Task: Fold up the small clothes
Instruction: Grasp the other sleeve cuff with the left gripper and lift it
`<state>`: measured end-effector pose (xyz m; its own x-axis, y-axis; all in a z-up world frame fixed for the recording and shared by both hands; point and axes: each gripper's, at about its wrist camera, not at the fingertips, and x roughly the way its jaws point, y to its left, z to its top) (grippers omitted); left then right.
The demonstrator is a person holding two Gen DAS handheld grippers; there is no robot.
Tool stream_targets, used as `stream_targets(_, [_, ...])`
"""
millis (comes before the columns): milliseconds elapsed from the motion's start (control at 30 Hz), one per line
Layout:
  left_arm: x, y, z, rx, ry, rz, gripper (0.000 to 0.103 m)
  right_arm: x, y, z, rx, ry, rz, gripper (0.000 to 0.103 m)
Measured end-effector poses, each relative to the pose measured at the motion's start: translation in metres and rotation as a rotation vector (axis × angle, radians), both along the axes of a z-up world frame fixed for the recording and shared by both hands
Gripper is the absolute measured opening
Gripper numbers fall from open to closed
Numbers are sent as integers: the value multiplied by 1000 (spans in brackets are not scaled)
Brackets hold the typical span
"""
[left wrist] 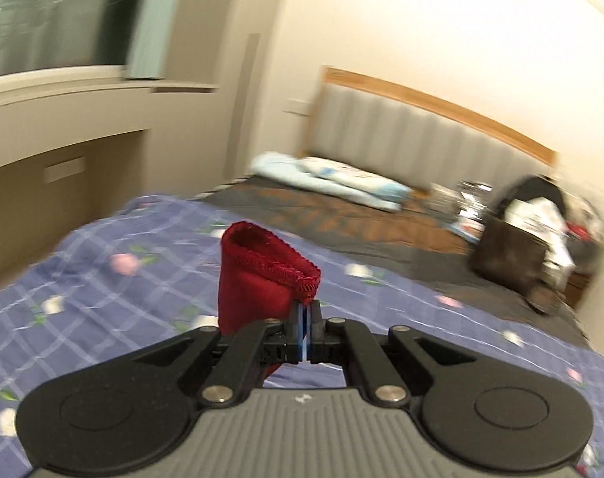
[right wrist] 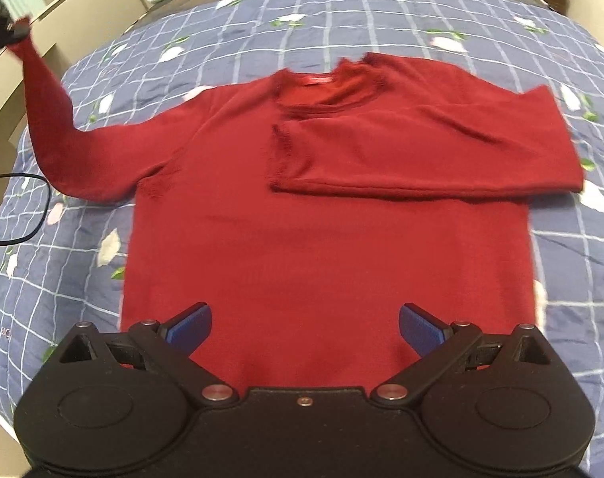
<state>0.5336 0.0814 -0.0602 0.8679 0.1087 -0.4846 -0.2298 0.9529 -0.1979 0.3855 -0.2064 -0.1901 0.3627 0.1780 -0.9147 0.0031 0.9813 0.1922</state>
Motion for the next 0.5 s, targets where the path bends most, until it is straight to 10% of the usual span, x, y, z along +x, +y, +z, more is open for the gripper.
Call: stream_targets(500, [-14,-205,-67,109,163,-292,0,-31,-121,12,-37,-3,-159,100])
